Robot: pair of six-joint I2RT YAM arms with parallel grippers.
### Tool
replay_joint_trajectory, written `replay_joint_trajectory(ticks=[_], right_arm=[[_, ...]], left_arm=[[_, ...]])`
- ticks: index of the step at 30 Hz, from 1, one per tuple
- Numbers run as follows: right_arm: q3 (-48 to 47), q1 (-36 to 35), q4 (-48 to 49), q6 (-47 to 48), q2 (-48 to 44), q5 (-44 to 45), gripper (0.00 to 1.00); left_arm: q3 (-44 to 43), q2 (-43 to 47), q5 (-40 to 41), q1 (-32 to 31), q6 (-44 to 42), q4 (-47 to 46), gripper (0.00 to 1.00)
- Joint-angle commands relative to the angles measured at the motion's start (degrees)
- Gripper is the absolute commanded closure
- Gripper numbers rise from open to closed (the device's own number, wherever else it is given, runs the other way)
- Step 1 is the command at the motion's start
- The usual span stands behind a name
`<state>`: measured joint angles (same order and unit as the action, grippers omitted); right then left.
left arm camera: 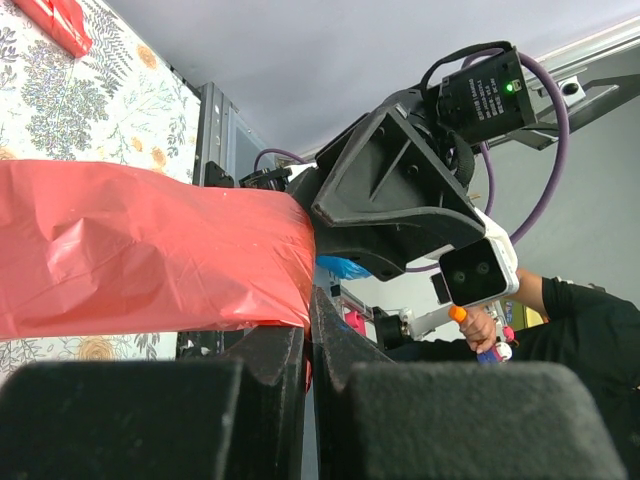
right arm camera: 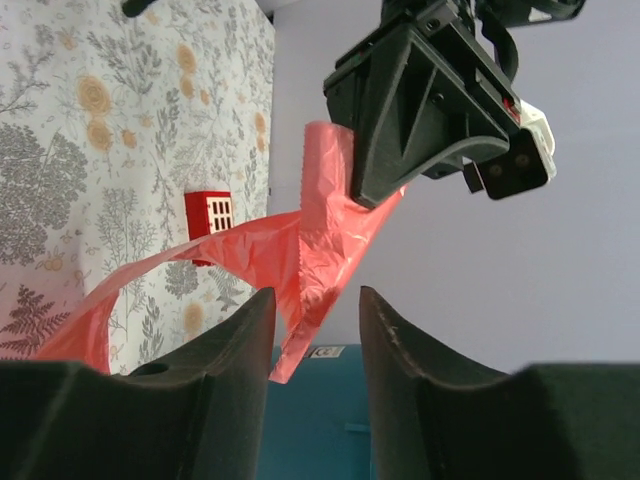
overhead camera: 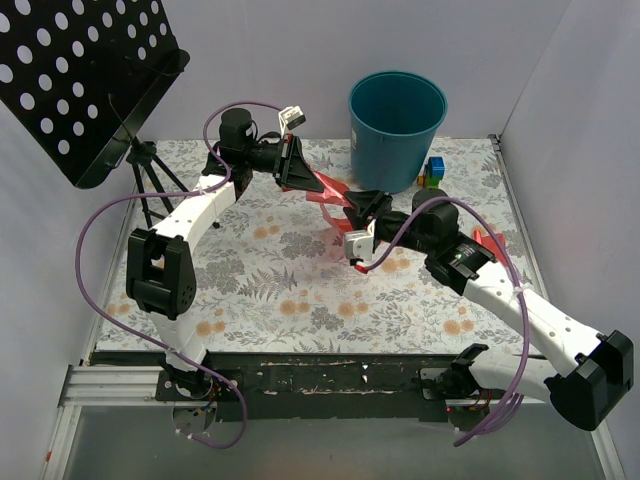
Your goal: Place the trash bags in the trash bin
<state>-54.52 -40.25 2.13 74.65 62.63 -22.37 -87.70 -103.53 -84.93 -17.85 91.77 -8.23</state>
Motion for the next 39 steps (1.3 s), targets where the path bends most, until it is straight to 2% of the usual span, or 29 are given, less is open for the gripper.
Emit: replay_joint_trajectory(ticks=[1,7,8,9,10,11,13,15,17,18,20,21,24,27,32,39], right_arm=[[0.2,-1.67,8.05,1.11,-0.23,5.66,0.62],[0.82,-2.99,13.51,-1.26,-0.4,8.57,0.97],[0.39,-3.17,12.9,-1.79,-0.23,8.66,0.99],[-0.31,-3.17,11.94,-3.01,-0.14,8.92,0.99],[-1.37,-3.17,10.28,-5.46,0.12,9.27,0.99],[-3.38,-3.17,7.65,-8.09,0.73,9.36,0.99],[-7.86,-2.82,0.1,-15.11,2.14,9.98,0.99],[-12.6,-2.29,-8.76,-23.82,3.63,9.02,0.99],[-17.0,-2.2,-17.12,-28.83,5.39,7.17,0.99],[-18.85,-2.2,-19.94,-31.38,6.35,6.64,0.99],[-23.24,-2.2,-26.45,-35.17,8.55,5.94,0.99],[-25.52,-2.2,-29.17,-36.49,10.13,5.5,0.99],[-31.59,-2.03,-37.27,-39.14,15.4,2.61,0.99],[-34.24,-1.59,-38.7,-42.99,17.7,0.66,0.99],[-36.35,-1.15,-35.79,-52.22,20.07,6.63,0.99],[-37.94,-0.97,-36.15,-52.85,20.78,6.28,0.99]], left_arm=[[-1.51,1.84,-3.84,0.18,-0.01,-0.82,1.0],[-1.51,2.01,-3.76,0.27,-0.45,0.4,1.0],[-1.42,2.1,-3.32,0.18,-0.88,0.93,0.92],[-1.68,2.19,-3.4,0.35,-2.02,1.98,0.78],[-2.03,2.36,-2.88,0.53,-3.25,2.95,0.56],[-2.38,2.89,-1.57,1.31,-5.52,5.13,0.41],[-3.61,4.46,2.81,3.07,-11.05,12.31,0.32],[-6.41,5.96,8.16,4.13,-23.4,23.98,0.3],[-10.72,7.63,16.59,3.61,-45.51,40.76,0.28],[-10.91,8.68,22.29,2.48,-53.89,47.36,0.26],[-4.37,14.81,32.23,0.8,-66.75,44.91,0.17],[0.64,18.76,36.28,0.19,-69.24,39.05,0.17],[16.2,32.57,41.93,-2.09,-80.12,23.65,0.16],[23.26,37.77,45.36,-6.49,-90.08,17.83,0.18],[23.98,38.4,46.51,-10.27,-95.36,16.49,0.18],[20.91,33.66,48.18,-13.61,-96.51,19.99,0.22]])
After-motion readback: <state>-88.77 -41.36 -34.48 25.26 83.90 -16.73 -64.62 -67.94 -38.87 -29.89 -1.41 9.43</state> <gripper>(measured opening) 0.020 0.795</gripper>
